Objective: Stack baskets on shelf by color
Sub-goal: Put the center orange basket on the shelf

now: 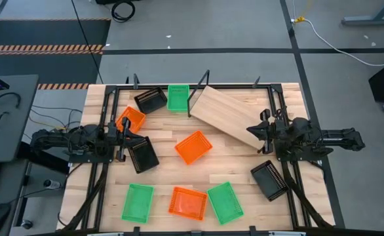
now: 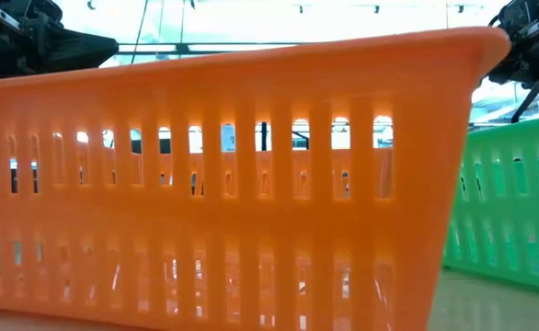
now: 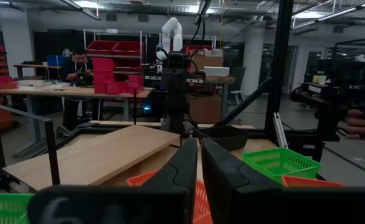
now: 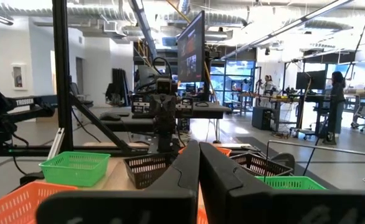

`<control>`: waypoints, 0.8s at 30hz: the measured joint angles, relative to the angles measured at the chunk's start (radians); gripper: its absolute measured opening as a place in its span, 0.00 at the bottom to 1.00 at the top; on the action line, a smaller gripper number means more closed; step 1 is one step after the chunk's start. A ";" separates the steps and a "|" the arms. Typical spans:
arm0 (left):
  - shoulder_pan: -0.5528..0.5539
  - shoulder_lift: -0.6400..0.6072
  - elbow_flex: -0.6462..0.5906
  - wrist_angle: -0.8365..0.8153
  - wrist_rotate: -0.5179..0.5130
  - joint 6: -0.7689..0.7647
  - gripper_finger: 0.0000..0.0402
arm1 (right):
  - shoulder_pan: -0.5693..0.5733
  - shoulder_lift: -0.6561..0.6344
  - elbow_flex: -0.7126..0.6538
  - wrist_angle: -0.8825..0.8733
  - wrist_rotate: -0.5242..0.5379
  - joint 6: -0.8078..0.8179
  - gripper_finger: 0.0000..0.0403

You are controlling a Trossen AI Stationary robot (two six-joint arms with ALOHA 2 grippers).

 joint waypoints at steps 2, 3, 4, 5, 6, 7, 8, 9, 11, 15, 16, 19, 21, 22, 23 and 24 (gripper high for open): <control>0.000 0.000 0.000 0.000 0.000 -0.001 0.08 | 0.000 0.000 0.000 0.007 0.000 0.000 0.03; 0.000 0.000 0.000 0.000 0.000 -0.004 0.08 | 0.000 0.000 0.000 0.011 0.000 -0.001 0.03; 0.000 0.000 0.000 0.002 0.000 -0.016 0.08 | 0.000 0.000 0.000 0.016 0.000 -0.001 0.03; 0.000 0.000 0.000 0.010 0.000 -0.035 0.08 | 0.000 0.000 0.000 0.026 0.000 -0.001 0.03; 0.000 0.000 0.000 0.025 0.000 -0.061 0.08 | 0.000 0.000 0.000 0.036 0.000 -0.001 0.03; 0.000 0.000 0.000 0.041 0.000 -0.093 0.08 | 0.000 0.000 0.000 0.044 0.000 -0.001 0.03; 0.000 0.000 0.000 0.056 0.000 -0.120 0.07 | 0.000 0.000 0.000 0.047 0.000 -0.001 0.03; 0.000 0.000 0.000 0.075 0.000 -0.139 0.07 | 0.000 0.000 0.000 0.050 0.000 0.003 0.03; 0.000 0.000 0.000 0.111 0.000 -0.146 0.08 | 0.000 0.000 0.000 0.057 -0.001 0.033 0.03; 0.000 0.000 0.000 0.144 0.000 -0.146 0.10 | 0.000 0.000 0.000 0.070 0.000 0.070 0.03; 0.000 0.000 0.000 0.146 0.000 -0.147 0.11 | 0.000 0.000 0.000 0.075 0.000 0.053 0.03; 0.000 0.000 0.000 0.145 0.000 -0.130 0.14 | -0.001 0.000 0.001 0.103 0.000 0.024 0.03; 0.000 0.000 0.002 0.141 -0.009 -0.133 0.16 | -0.001 0.000 0.021 0.088 0.000 0.032 0.04; 0.000 0.000 0.006 0.125 -0.022 -0.139 0.18 | -0.001 0.001 0.039 0.069 -0.002 0.039 0.05; 0.000 0.007 0.017 0.103 -0.033 -0.146 0.19 | -0.001 0.003 0.063 0.040 -0.008 0.041 0.06; 0.000 0.016 0.034 0.085 -0.041 -0.148 0.21 | -0.001 0.008 0.091 -0.002 -0.012 0.041 0.08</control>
